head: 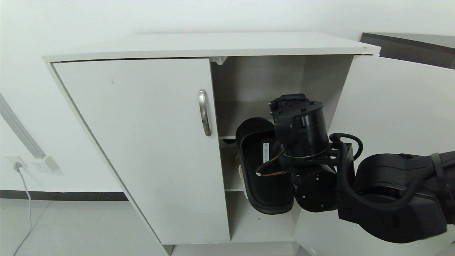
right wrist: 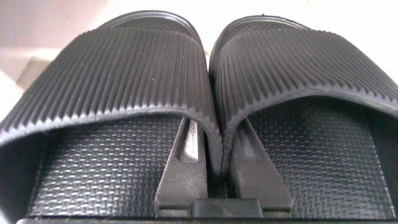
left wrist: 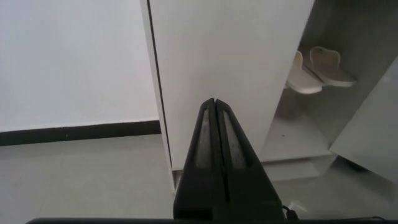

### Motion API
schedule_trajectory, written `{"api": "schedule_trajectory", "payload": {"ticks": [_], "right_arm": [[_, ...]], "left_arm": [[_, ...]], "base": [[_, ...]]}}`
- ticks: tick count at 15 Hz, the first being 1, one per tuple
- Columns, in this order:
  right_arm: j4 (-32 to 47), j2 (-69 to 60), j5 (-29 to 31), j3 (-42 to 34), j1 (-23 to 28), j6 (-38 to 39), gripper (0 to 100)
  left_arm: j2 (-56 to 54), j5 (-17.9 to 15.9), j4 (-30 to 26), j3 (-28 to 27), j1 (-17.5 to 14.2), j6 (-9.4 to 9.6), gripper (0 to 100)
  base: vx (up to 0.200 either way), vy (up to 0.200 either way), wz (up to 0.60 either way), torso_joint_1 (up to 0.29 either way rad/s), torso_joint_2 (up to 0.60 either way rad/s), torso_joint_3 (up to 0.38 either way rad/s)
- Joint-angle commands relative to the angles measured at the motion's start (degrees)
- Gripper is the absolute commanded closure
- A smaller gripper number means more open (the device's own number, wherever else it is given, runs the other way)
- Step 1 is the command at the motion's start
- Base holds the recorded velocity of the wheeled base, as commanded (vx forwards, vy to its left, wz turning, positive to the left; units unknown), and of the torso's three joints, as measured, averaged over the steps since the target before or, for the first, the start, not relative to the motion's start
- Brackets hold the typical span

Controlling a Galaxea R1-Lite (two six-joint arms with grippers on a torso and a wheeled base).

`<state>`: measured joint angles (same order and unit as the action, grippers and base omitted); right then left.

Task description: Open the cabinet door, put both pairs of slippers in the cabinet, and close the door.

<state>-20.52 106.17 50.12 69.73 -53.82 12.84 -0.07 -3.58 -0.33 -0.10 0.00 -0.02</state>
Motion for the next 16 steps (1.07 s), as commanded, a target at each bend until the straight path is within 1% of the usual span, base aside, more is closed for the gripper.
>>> {"api": "schedule_trajectory", "payload": {"ticks": [1,4,7,11,13,16], "right_arm": [[0.04,-0.08,0.07,-0.12,0.03,0.0,100],[0.04,0.0,0.16,-0.82,0.03,-0.09,100],[0.3,0.44,-0.63,-0.91,0.56,-0.53,100],[0.83,6.95,-1.6,5.94,4.6,-0.62,100],[1.27,8.09,-3.71,8.76,6.36,-0.62,100],[6.89,9.85,-5.12,15.26,7.85,-0.62,100]], "left_arm": [[0.07,-0.02,-0.02,0.01,0.0,0.02,100],[0.07,-0.02,-0.02,0.01,0.0,-0.06,100],[0.07,0.07,-0.02,0.01,0.0,-0.15,100],[0.07,0.07,-0.02,0.01,0.0,-0.15,100],[0.07,0.07,0.07,0.01,0.0,-0.24,100],[0.07,0.07,-0.02,0.01,0.0,-0.24,100]], "base": [[0.2,0.0,0.0,0.002,0.0,0.007],[0.2,0.0,0.0,0.001,0.01,-0.001],[0.0,0.0,0.0,0.0,0.0,0.0],[0.0,0.0,0.0,0.0,0.0,0.0],[0.0,0.0,0.0,0.0,0.0,0.0],[0.0,0.0,0.0,0.0,0.0,0.0]]}}
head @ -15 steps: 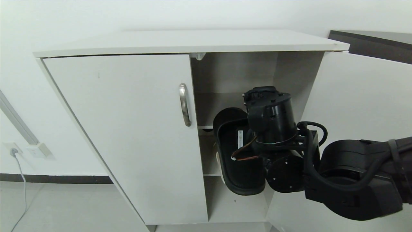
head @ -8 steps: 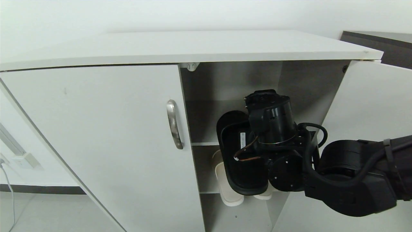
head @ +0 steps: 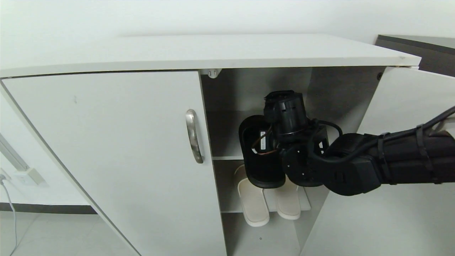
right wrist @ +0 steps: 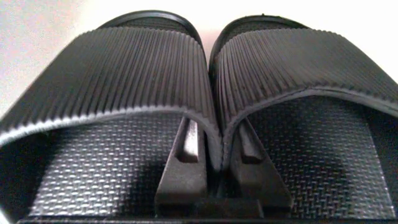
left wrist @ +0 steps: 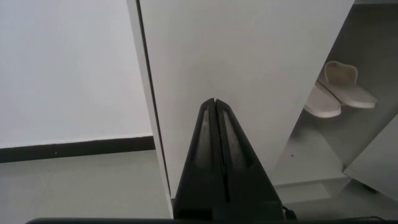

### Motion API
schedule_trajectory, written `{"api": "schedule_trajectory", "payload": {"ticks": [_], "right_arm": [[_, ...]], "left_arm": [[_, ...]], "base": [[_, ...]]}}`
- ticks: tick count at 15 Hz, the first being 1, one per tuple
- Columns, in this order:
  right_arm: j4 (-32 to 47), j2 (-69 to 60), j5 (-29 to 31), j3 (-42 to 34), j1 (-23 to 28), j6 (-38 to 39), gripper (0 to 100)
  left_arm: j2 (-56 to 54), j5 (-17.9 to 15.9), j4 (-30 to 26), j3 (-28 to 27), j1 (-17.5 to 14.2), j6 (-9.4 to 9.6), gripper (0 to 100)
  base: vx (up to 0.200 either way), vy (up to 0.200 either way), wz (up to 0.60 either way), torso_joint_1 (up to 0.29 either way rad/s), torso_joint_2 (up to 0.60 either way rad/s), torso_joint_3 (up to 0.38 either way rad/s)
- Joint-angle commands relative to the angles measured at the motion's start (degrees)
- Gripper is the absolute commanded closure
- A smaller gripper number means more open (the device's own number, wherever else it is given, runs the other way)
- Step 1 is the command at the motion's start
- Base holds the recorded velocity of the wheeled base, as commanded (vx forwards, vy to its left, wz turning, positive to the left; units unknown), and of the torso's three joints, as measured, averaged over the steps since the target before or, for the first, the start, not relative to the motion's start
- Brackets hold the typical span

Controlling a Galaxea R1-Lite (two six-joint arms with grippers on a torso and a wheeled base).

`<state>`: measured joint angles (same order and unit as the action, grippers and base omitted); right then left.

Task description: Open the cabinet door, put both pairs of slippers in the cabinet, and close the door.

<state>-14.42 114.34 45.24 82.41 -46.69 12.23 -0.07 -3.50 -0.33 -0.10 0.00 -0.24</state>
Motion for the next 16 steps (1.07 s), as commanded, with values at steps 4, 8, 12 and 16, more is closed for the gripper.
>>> {"api": "schedule_trajectory", "payload": {"ticks": [4,8,12,16], "right_arm": [[7.57,5.64,-0.24,13.66,2.66,0.17,100],[9.85,8.01,-0.24,18.67,3.27,0.08,100],[9.85,8.54,-1.91,18.93,3.8,-0.27,100],[9.59,8.71,-3.93,18.93,4.5,-1.24,100]], "left_arm": [[0.07,-0.02,-0.02,0.01,0.0,-0.02,100],[0.07,-0.02,-0.02,0.01,0.0,0.07,100],[0.07,-0.02,-0.02,0.01,0.0,0.07,100],[0.07,-0.1,-0.02,0.01,0.0,0.07,100]], "base": [[0.0,0.0,0.0,0.0,0.0,0.0],[0.0,0.0,0.0,0.0,0.0,0.0],[0.0,0.0,0.0,0.0,0.0,0.0],[0.0,0.0,0.0,0.0,0.0,0.0]]}}
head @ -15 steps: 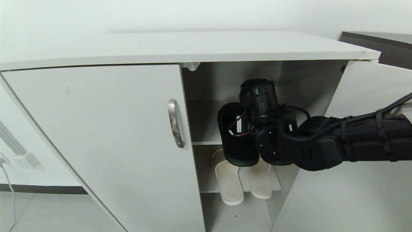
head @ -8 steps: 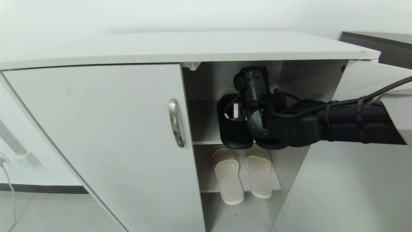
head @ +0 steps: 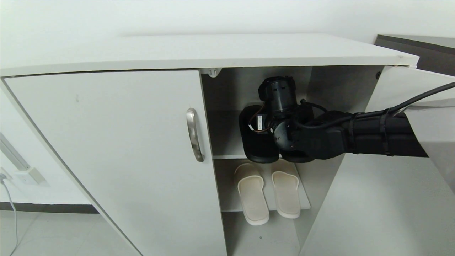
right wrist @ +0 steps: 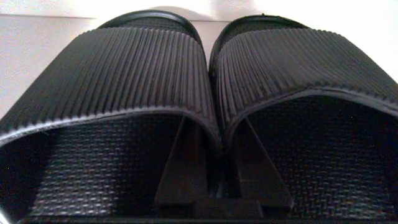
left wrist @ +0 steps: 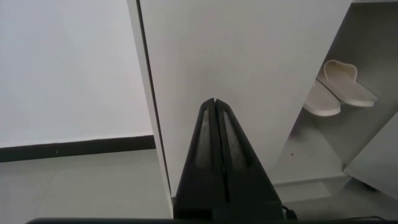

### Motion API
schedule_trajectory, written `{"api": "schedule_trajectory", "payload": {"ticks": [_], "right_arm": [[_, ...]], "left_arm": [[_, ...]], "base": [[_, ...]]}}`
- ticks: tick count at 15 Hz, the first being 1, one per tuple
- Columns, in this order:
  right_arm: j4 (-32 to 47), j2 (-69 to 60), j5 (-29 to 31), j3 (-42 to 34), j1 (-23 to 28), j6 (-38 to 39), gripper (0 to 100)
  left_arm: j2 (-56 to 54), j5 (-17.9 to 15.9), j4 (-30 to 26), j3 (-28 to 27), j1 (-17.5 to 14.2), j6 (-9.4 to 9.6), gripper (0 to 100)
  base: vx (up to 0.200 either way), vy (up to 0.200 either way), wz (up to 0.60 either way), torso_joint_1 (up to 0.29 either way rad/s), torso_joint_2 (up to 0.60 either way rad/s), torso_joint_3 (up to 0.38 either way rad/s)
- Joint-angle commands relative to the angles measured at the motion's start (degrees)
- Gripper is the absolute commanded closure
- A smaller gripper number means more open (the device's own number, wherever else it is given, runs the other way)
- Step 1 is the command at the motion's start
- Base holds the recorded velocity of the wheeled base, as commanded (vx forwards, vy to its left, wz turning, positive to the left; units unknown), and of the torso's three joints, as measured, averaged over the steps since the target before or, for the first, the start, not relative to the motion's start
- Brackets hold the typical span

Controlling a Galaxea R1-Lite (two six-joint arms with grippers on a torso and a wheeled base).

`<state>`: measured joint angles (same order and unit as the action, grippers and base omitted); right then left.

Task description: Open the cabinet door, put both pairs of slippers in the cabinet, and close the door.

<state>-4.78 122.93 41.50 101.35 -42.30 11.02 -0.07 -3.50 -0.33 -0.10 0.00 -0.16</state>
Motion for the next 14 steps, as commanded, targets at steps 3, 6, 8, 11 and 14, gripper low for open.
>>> {"api": "schedule_trajectory", "payload": {"ticks": [3,6,8,11,14], "right_arm": [[-0.23,0.47,-0.19,-0.01,0.29,-0.03,100],[-0.23,0.73,0.08,-0.01,0.29,-0.03,100],[-0.23,0.64,-0.01,-0.28,0.29,-0.03,0],[-0.23,-1.9,0.34,-3.53,-0.15,0.23,0],[-1.2,-6.74,0.43,-9.68,-2.0,0.67,0]], "left_arm": [[0.07,-0.1,-0.02,0.01,0.0,-0.02,100],[0.07,-0.1,-0.02,0.01,0.0,-0.02,100],[0.07,-0.1,0.07,0.01,0.0,-0.02,100],[0.07,-0.1,-0.02,0.01,0.0,-0.02,100],[0.07,-0.1,-0.02,0.01,0.0,0.07,100]], "base": [[0.0,0.0,0.0,0.0,0.0,0.0],[0.0,0.0,0.0,0.0,0.0,0.0],[0.0,0.0,0.0,0.0,0.0,0.0],[0.0,0.0,0.0,0.0,0.0,0.0],[0.0,0.0,0.0,0.0,0.0,0.0]]}}
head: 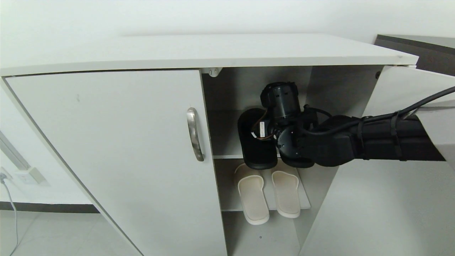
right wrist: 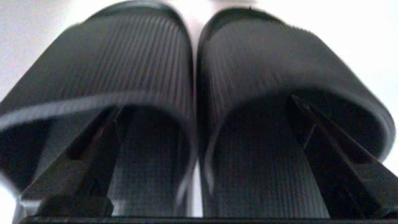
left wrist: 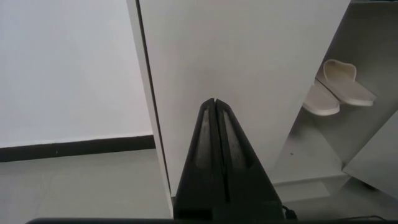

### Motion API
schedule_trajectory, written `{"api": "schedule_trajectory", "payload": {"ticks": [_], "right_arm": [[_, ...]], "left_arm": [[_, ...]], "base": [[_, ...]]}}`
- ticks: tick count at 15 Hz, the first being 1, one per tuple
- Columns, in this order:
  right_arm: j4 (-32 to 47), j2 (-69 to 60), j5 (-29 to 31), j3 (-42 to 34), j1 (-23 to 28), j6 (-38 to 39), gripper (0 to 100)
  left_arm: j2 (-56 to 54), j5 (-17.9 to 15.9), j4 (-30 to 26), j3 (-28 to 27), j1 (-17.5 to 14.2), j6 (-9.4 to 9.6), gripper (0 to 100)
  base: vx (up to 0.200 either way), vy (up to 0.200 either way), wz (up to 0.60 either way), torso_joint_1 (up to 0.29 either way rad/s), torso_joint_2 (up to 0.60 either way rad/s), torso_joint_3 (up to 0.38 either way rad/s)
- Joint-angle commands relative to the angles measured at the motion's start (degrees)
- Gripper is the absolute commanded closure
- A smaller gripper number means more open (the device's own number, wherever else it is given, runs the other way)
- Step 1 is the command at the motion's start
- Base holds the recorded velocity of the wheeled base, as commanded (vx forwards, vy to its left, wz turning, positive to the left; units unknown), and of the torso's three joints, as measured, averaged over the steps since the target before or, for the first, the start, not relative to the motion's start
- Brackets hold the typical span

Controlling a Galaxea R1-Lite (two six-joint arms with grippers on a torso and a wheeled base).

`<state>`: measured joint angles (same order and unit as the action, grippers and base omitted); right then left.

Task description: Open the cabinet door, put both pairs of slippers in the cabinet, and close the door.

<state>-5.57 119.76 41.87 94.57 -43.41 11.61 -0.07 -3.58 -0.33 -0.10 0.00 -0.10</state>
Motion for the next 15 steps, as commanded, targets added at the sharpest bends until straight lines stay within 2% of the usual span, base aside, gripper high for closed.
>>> {"api": "schedule_trajectory", "payload": {"ticks": [1,6,11,14,15], "right_arm": [[-1.64,-5.24,0.05,-5.28,-1.59,0.08,0],[-9.81,-13.85,0.75,-20.22,-6.07,-0.09,0],[-22.2,-23.52,0.75,-39.03,-9.85,-0.71,0],[-22.99,-25.72,0.4,-42.28,-12.14,-0.27,0],[-23.34,-26.51,0.31,-43.69,-13.02,0.08,100]], "left_arm": [[0.07,-0.02,-0.02,0.01,0.0,0.01,100],[0.07,-0.02,-0.02,0.01,0.0,0.01,100],[0.07,-0.02,-0.02,0.01,0.0,0.1,100],[0.07,-0.02,-0.02,0.01,0.0,0.1,100],[0.07,-0.02,-0.02,0.01,0.0,0.1,100]], "base": [[0.0,0.0,0.0,0.0,0.0,0.0],[0.0,0.0,0.0,0.0,0.0,0.0],[0.0,0.0,0.0,0.0,0.0,0.0],[0.0,0.0,0.0,0.0,0.0,0.0],[0.0,0.0,0.0,0.0,0.0,0.0]]}}
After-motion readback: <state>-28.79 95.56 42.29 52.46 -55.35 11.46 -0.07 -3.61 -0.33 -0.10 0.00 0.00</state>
